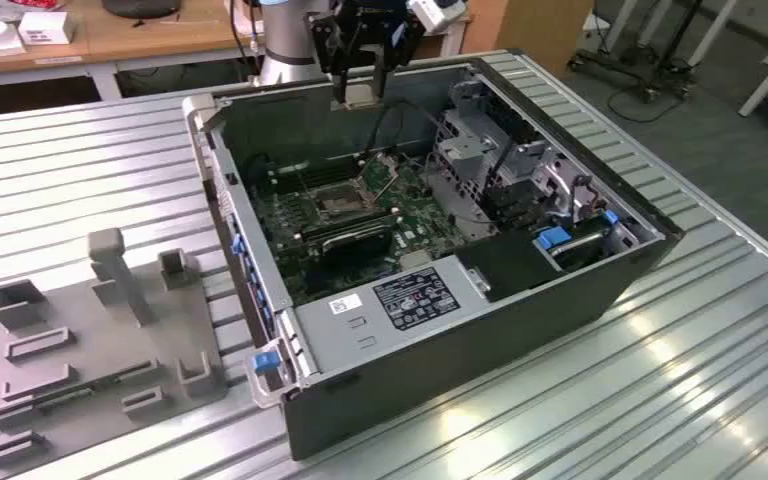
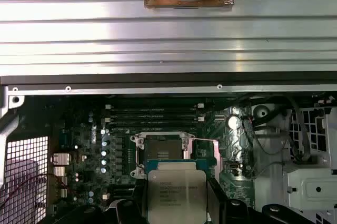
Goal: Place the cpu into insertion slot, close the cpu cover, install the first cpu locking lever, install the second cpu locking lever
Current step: 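Place the cpu into insertion slot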
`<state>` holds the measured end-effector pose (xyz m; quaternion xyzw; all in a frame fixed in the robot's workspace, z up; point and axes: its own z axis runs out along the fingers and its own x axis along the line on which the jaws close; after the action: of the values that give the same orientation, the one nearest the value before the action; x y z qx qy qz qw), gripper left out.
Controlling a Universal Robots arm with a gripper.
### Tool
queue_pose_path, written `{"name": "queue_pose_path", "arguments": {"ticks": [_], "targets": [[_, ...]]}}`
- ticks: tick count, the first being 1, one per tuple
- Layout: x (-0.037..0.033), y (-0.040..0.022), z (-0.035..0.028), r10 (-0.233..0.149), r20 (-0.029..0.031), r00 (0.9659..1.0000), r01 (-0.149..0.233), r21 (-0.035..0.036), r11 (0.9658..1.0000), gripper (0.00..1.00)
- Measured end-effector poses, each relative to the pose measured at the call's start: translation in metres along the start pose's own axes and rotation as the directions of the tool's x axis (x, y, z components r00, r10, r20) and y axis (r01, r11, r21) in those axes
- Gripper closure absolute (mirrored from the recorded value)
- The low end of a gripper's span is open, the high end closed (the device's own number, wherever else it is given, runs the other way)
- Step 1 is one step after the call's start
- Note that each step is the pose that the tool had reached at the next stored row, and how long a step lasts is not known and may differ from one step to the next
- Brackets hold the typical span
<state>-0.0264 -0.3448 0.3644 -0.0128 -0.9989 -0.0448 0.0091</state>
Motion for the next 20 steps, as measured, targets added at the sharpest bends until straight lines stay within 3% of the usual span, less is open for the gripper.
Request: {"name": "queue_pose_path", "arguments": {"ticks": [20], "targets": [[0.0072, -0.0007, 0.0017, 0.000, 0.0000, 1.0000, 0.000, -0.0001, 1.0000, 0.46]]}}
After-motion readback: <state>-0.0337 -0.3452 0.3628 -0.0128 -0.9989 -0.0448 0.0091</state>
